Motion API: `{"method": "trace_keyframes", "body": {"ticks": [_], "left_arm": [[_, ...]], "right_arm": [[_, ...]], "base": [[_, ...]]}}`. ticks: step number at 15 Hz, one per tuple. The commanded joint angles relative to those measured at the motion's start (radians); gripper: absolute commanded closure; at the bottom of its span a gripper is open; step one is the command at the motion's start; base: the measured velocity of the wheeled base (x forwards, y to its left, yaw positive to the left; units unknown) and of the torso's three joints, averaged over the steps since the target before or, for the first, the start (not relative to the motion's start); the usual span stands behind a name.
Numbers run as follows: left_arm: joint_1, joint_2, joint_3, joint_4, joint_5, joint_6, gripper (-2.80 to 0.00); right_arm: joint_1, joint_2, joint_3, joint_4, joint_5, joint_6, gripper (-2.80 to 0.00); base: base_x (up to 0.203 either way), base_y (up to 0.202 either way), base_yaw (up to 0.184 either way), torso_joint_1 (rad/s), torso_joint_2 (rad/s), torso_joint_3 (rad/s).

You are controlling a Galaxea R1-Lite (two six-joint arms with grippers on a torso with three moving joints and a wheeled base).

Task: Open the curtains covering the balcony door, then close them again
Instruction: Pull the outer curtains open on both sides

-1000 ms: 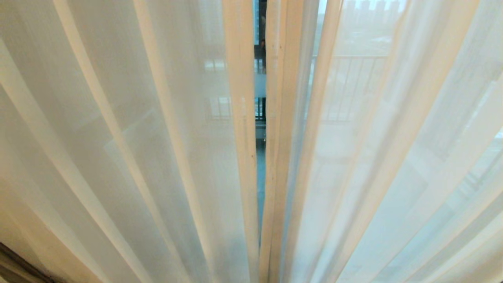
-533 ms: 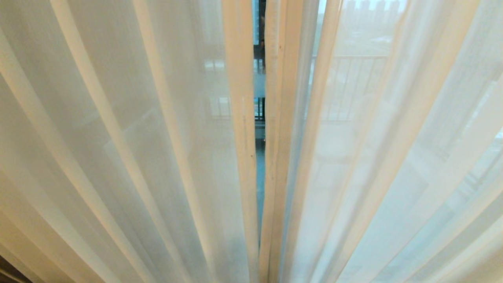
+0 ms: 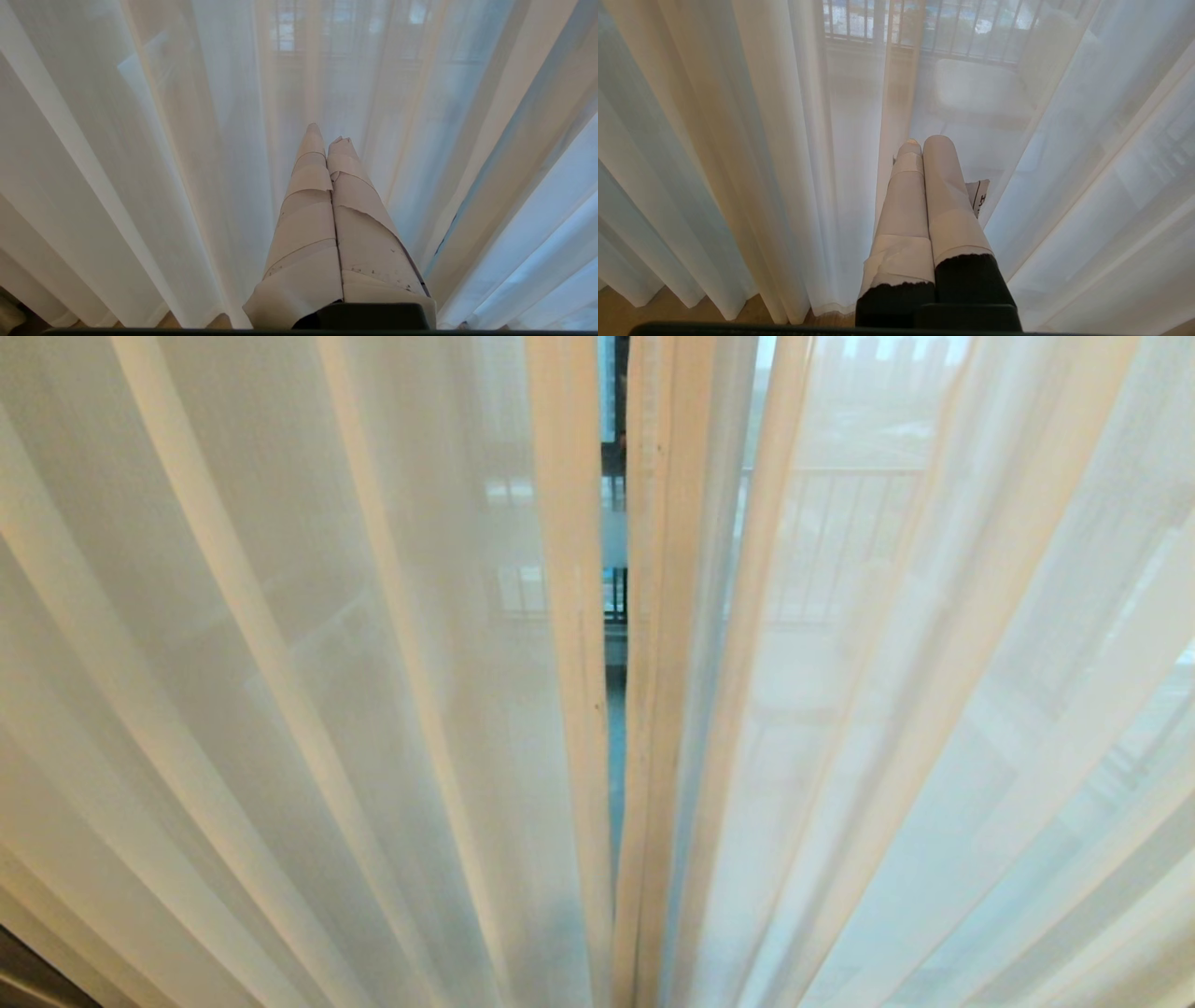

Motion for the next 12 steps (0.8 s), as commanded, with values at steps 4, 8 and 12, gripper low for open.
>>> {"method": "trace_keyframes", "body": {"ticks": [4,8,12], "left_arm": [[0.000,-0.002,-0.032,-0.032,-0.001,0.006,0.00],[0.000,0.027,-0.122,-0.023,-0.012,0.004,0.00],[-0.009,0.208,-0.251,-0.038,-0.049,0.004,0.00]], "right_arm": [[0.000,0.000,0.000,0.000,0.000,-0.001,0.00],[0.000,0.000,0.000,0.000,0.000,-0.001,0.00],[0.000,0.000,0.000,0.000,0.000,-0.001,0.00]], "base": [[0.000,0.000,0.000,0.000,0.00,0.000],[0.000,0.000,0.000,0.000,0.00,0.000],[0.000,0.000,0.000,0.000,0.00,0.000]]}}
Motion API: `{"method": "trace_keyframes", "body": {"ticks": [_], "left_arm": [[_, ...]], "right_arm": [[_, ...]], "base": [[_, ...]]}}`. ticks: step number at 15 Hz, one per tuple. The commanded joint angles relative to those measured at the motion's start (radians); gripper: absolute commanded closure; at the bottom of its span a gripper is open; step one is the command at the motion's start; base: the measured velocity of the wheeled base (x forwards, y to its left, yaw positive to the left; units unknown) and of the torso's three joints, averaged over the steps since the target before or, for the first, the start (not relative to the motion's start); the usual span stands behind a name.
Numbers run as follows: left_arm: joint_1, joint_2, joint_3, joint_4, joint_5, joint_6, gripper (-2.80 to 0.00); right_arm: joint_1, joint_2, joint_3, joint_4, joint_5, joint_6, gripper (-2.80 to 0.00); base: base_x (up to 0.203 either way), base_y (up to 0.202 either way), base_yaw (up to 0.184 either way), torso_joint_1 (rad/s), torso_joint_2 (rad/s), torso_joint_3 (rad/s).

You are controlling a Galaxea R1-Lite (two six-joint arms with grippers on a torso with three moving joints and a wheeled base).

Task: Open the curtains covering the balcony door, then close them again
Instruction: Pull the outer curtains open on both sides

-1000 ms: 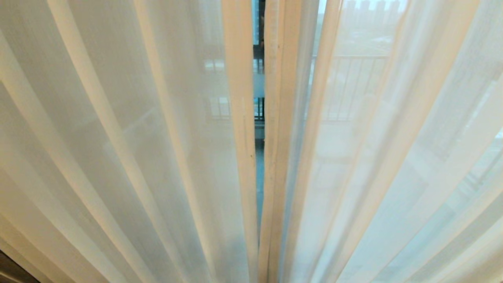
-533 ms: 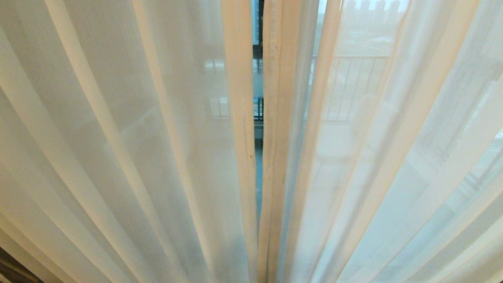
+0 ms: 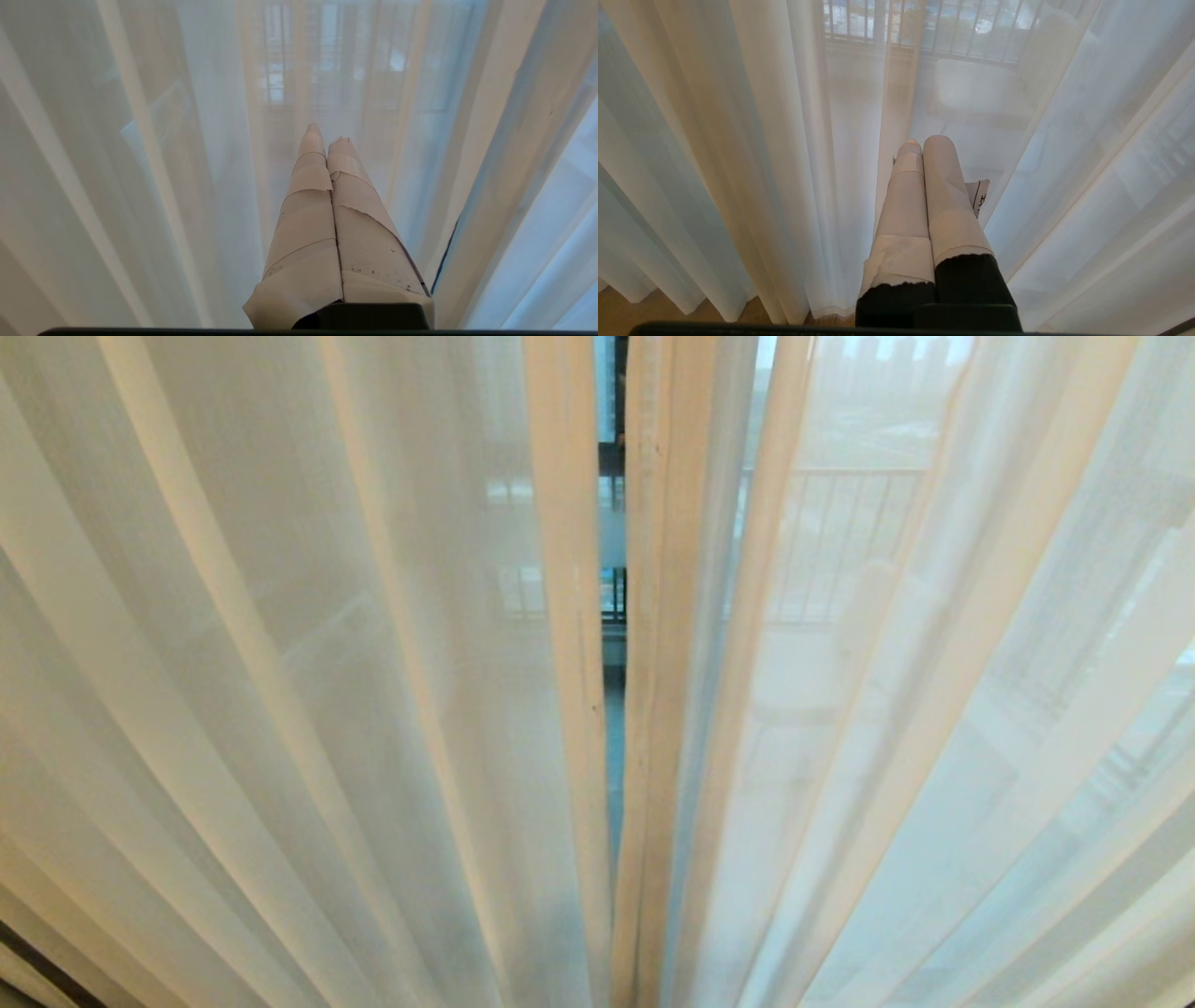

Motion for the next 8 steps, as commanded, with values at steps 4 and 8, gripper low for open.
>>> {"method": "trace_keyframes", "body": {"ticks": [4,8], "left_arm": [[-0.059,0.341,-0.223,-0.070,-0.037,-0.003,0.00],[-0.196,0.544,-0.427,-0.088,-0.047,-0.007,0.00]], "right_arm": [[0.000,0.000,0.000,0.000,0.001,-0.001,0.00],[0.000,0.000,0.000,0.000,0.001,-0.001,0.00]], "base": [[0.000,0.000,0.000,0.000,0.00,0.000],[0.000,0.000,0.000,0.000,0.00,0.000]]}}
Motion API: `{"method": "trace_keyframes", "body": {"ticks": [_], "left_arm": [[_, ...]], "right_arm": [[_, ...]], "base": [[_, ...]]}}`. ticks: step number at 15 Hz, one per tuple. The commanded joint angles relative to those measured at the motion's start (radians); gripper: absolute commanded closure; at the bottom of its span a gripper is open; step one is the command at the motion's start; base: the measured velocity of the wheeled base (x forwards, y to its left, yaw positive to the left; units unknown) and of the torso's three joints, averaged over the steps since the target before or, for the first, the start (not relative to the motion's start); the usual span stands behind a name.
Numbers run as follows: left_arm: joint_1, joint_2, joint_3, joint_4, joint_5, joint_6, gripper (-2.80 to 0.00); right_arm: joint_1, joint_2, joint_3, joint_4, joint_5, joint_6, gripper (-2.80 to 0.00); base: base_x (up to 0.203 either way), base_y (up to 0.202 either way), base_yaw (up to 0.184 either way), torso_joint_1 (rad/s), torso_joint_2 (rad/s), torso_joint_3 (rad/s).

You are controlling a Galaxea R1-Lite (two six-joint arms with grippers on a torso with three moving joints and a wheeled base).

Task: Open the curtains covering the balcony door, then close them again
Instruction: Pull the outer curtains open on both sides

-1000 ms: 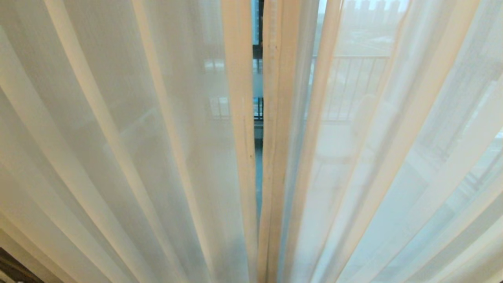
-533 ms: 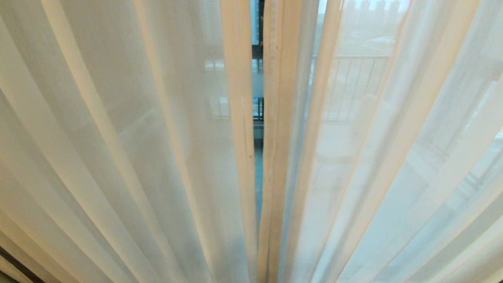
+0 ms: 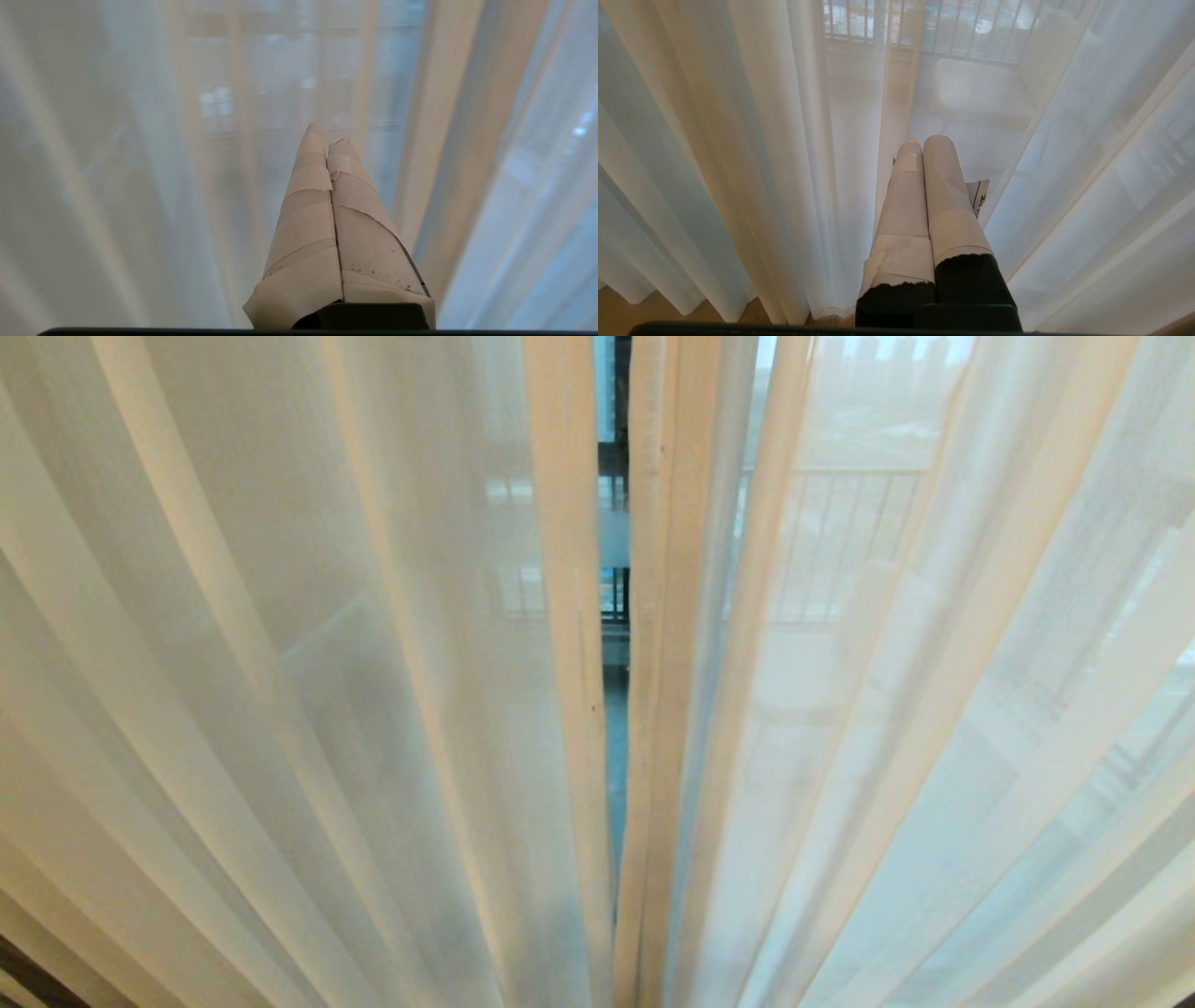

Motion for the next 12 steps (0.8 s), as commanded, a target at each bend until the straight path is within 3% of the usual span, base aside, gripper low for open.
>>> {"method": "trace_keyframes", "body": {"ticks": [1,6,10,11,12], "left_arm": [[-0.095,0.171,-0.114,-0.002,-0.009,-0.002,0.00],[-0.278,0.303,-0.289,0.014,-0.029,-0.024,0.00],[-0.323,0.421,-0.395,0.020,-0.029,-0.027,0.00],[-0.351,0.444,-0.409,0.020,-0.029,-0.028,-2.80],[-0.365,0.454,-0.417,0.020,-0.026,-0.028,-2.80]], "right_arm": [[0.000,0.000,0.000,0.000,0.000,-0.001,0.00],[0.000,0.000,0.000,0.000,0.002,-0.001,0.00],[0.000,0.000,0.000,0.000,0.000,-0.001,0.00],[0.000,0.000,0.000,0.000,0.000,-0.001,0.00],[0.000,0.000,0.000,0.000,0.001,-0.001,0.00]], "base": [[0.000,0.000,0.000,0.000,0.00,0.000],[0.000,0.000,0.000,0.000,0.00,0.000],[0.000,0.000,0.000,0.000,0.00,0.000],[0.000,0.000,0.000,0.000,0.00,0.000],[0.000,0.000,0.000,0.000,0.00,0.000]]}}
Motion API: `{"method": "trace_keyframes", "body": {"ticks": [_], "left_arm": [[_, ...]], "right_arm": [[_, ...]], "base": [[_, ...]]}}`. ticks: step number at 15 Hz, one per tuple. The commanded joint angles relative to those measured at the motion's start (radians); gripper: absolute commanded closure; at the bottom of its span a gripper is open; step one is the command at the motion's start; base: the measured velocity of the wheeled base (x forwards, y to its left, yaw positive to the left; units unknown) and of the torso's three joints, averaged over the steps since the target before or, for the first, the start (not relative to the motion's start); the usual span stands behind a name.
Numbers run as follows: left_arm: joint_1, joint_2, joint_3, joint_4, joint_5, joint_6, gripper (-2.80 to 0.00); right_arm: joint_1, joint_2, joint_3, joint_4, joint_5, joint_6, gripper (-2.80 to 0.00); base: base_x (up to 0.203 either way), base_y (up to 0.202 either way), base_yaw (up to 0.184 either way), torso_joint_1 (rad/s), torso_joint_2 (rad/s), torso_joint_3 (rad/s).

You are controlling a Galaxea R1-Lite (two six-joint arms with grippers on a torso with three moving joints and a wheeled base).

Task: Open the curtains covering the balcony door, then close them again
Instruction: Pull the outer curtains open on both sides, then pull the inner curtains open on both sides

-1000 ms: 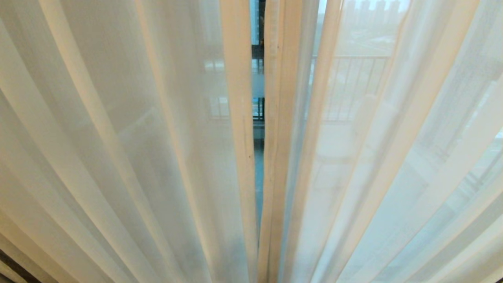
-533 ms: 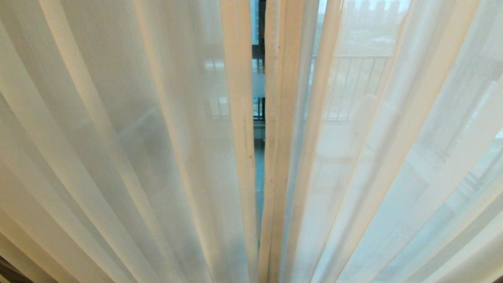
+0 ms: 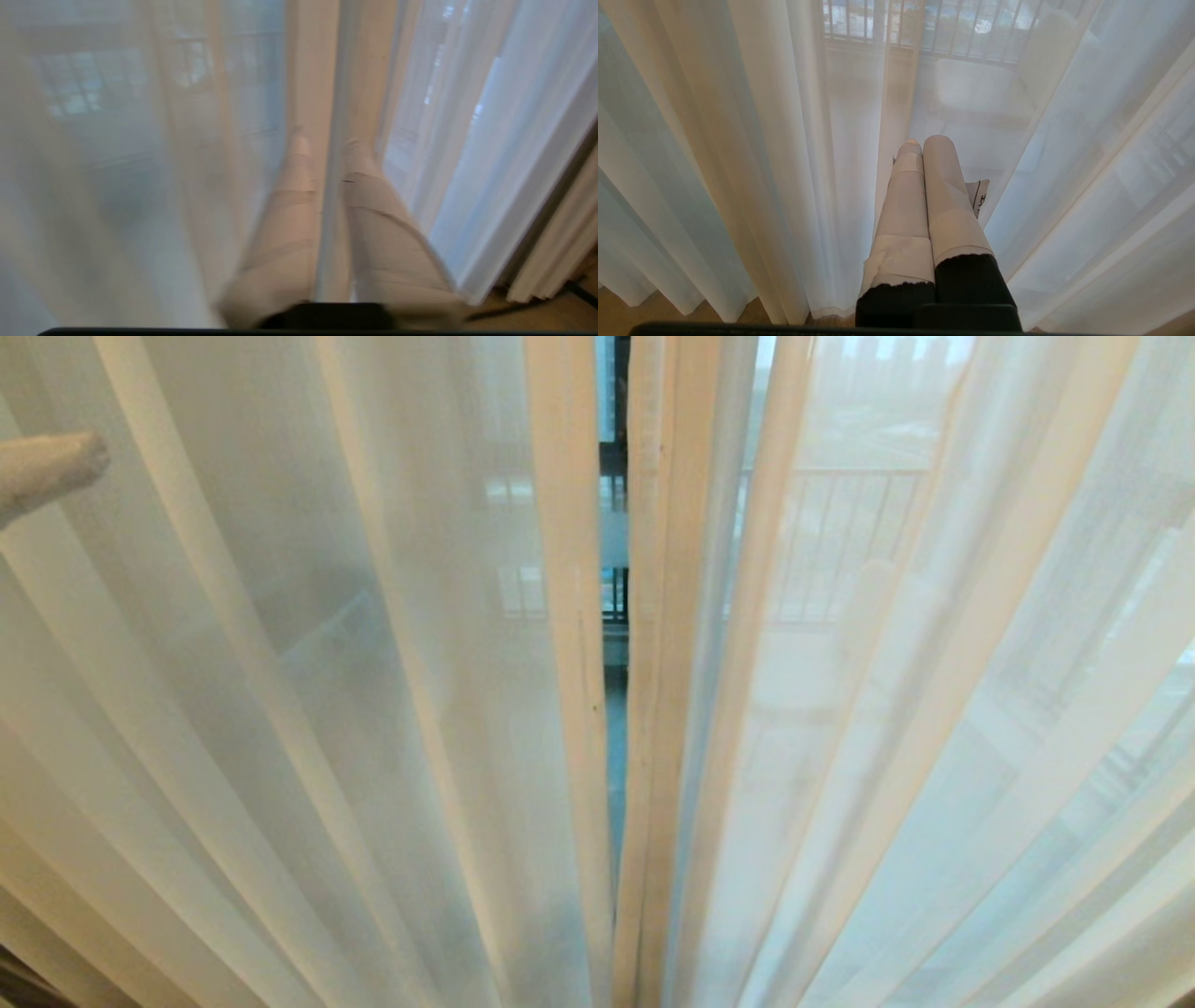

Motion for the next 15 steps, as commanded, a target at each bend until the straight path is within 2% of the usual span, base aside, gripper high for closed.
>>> {"method": "trace_keyframes", "body": {"ticks": [1,7,15], "left_arm": [[-0.056,0.086,-0.035,-0.003,0.006,0.000,-2.80],[-0.171,0.238,-0.164,-0.004,0.013,0.000,-2.80],[-0.185,0.413,-0.315,-0.006,0.032,0.000,-2.80]], "right_arm": [[0.000,0.000,0.000,0.000,0.000,-0.001,0.00],[0.000,0.000,0.000,0.000,0.000,-0.001,0.00],[0.000,0.000,0.000,0.000,0.002,-0.001,0.00]], "base": [[0.000,0.000,0.000,0.000,0.00,0.000],[0.000,0.000,0.000,0.000,0.00,0.000],[0.000,0.000,0.000,0.000,0.00,0.000]]}}
